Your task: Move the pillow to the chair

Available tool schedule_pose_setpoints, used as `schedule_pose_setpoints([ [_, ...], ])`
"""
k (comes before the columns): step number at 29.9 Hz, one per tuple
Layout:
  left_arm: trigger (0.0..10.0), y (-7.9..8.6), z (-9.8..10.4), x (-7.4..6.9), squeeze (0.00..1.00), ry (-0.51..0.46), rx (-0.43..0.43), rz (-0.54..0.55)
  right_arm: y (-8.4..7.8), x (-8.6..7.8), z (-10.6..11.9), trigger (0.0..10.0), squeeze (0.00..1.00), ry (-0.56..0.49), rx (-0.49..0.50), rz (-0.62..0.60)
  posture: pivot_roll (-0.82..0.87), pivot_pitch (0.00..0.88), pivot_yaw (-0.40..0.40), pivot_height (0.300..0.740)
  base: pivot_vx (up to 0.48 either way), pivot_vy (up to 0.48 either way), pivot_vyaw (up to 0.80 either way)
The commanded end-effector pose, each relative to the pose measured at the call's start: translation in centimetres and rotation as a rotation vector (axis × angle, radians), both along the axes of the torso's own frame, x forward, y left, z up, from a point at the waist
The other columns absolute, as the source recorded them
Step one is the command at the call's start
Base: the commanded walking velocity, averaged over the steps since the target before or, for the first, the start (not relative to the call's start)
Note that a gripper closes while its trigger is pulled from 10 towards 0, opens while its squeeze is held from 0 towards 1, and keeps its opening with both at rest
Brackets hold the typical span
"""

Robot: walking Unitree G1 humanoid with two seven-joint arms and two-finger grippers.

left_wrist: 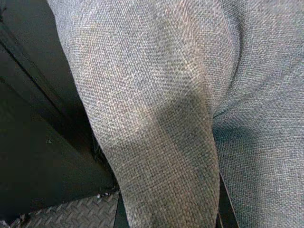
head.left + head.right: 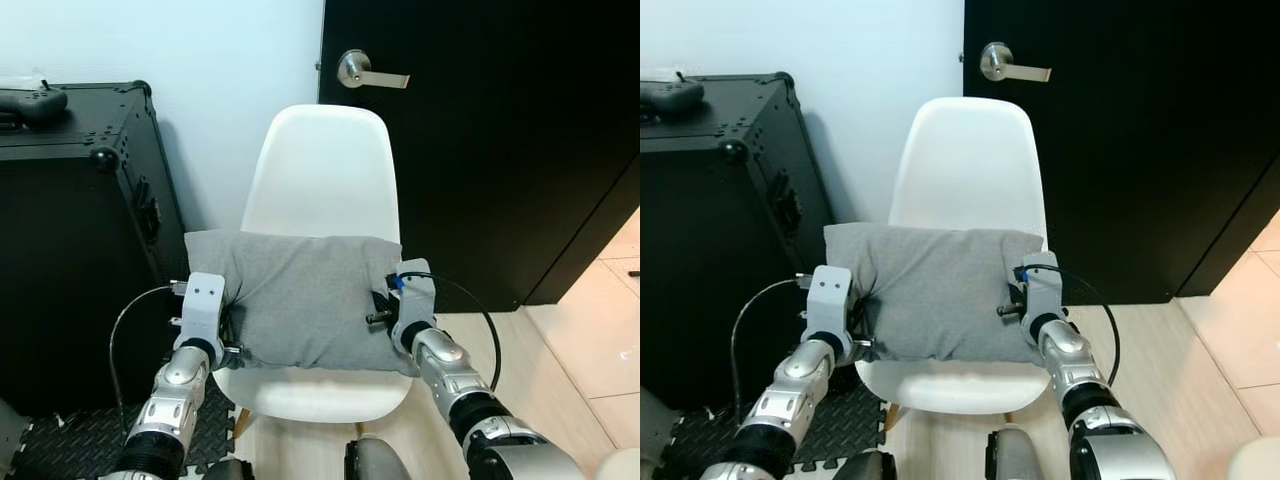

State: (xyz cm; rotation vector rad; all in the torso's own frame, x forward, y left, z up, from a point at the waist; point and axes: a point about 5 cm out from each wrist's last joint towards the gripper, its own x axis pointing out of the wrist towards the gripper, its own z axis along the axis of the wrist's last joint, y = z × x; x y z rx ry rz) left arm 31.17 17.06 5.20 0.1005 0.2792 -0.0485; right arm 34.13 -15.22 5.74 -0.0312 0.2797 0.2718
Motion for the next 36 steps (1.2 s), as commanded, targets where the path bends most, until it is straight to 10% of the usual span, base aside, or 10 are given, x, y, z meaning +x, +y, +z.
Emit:
schedule_pose_setpoints([
  [1, 10.0, 0.6, 0.8, 0.7, 0.0, -0.036, 0.03, 0.002, 0.6, 0.3, 0.3, 10.0, 0.0, 0.006, -0.022, 0.048, 0.0, 0.07, -0.088, 0.619, 0.0, 0.0, 0.0],
  [26, 10.0, -0.5, 2.4, 2.8, 0.0, -0.086, 0.002, -0.078, 0.6, 1.9, 2.6, 10.0, 0.0, -0.075, -0.034, -0.01, -0.02, 0.106, -0.1, 0.599, 0.0, 0.0, 0.0],
  [27, 10.0, -0.5, 2.5, 2.8, 1.0, -0.1, -0.008, -0.082, 0.3, 2.1, 3.0, 10.0, 1.0, -0.102, -0.017, -0.04, -0.02, 0.104, -0.099, 0.599, 0.0, 0.0, 0.0],
  [36, 10.0, 0.0, 1.9, 2.4, 1.0, -0.09, -0.049, -0.059, -1.9, 2.2, 3.8, 10.0, 1.0, -0.179, -0.078, -0.201, -0.01, 0.081, -0.104, 0.599, 0.0, 0.0, 0.0],
])
